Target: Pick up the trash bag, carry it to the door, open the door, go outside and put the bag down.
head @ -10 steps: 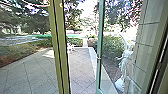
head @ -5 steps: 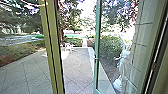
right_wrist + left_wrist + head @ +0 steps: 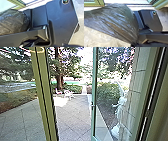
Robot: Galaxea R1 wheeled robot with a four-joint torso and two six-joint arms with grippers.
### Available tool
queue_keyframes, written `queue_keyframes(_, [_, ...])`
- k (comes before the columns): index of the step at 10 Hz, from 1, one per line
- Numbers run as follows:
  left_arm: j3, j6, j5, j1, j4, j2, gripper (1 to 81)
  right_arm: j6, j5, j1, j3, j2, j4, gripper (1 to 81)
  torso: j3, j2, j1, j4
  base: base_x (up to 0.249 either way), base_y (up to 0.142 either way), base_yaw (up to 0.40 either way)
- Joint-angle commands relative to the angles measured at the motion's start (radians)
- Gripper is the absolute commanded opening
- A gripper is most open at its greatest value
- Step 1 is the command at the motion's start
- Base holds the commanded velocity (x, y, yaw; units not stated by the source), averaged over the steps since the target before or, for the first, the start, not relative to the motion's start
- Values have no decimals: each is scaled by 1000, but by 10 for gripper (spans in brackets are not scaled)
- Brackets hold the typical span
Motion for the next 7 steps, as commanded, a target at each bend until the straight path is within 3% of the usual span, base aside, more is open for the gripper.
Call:
queue_keyframes(1, [1,5,55,-63,6,1,10,-2,-47,53,-1,6,-11,811,0,0,0,0,0,-126,0])
queue_keyframes(7, [1,5,55,-63,7,6,10,-2,-47,48,-1,8,-11,811,0,0,0,0,0,-126,0])
